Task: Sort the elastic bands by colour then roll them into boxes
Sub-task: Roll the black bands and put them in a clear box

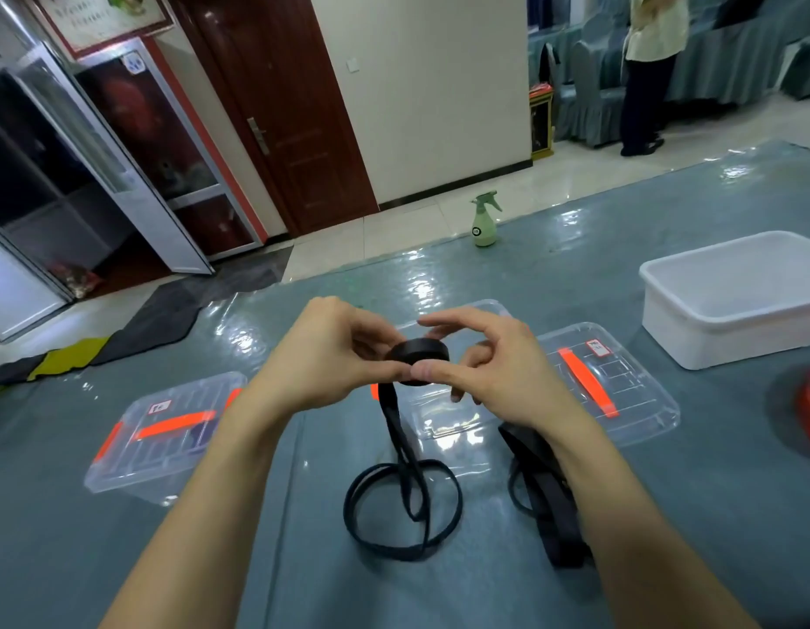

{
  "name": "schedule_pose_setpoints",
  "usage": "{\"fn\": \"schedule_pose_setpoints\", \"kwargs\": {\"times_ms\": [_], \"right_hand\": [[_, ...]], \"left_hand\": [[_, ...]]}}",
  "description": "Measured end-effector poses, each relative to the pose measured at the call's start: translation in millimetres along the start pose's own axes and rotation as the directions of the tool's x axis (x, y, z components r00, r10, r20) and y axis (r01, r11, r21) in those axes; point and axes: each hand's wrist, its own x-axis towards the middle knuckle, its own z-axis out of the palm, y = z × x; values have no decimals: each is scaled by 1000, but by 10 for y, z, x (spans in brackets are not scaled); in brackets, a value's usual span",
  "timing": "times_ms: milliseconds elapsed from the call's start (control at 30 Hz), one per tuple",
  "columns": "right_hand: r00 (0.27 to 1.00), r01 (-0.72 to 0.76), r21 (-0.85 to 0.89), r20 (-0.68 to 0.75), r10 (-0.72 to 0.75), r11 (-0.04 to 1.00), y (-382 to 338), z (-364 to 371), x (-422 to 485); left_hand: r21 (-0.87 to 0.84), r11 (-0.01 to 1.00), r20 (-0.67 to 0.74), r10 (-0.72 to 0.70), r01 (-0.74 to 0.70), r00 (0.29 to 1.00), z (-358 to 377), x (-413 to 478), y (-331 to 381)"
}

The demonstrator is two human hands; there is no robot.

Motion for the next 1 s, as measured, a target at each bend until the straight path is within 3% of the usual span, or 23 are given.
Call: {"fn": "schedule_pose_setpoints", "kwargs": {"times_ms": [100,167,333,400,467,567,633,700,767,867,933,1000], "right_hand": [[998,22,-286,58,-6,958,-24,59,-4],[993,1,-385,106,43,923,-46,84,-10],[988,-12,-284,142,55,959,-78,40,-11],[999,4,-133,47,3,991,-61,36,-15],[998,34,73,-48,-30,997,-35,5,-16],[995,76,337,-82,-52,938,-6,10,8],[998,51,481,-66,-21,875,24,140,7],[1000,-19,572,-10,29,820,88,250,-13],[993,-100,540,111,47,836,169,239,-42],[976,-103,128,203,76,986,205,87,-83],[982,-53,-89,174,68,995,178,65,-100],[973,14,-224,227,38,974,158,124,-96]], "left_hand": [[306,949,152,33,-79,988,-11,85,133],[374,923,205,9,-87,979,-18,140,217],[341,939,201,-18,-53,979,-61,203,249],[198,980,115,-5,-18,993,-100,173,174],[-56,998,3,-33,33,999,-75,61,69],[-459,886,-169,-159,65,973,177,-136,11],[-581,813,-256,-206,20,945,371,-201,12],[-599,801,-297,-234,11,926,448,-245,-1],[-537,842,-280,-241,57,929,390,-297,-37],[-353,923,-149,-221,157,964,250,-362,-81],[-24,989,-30,-148,147,989,202,-311,-60],[335,941,93,-80,44,992,204,-190,22]]}}
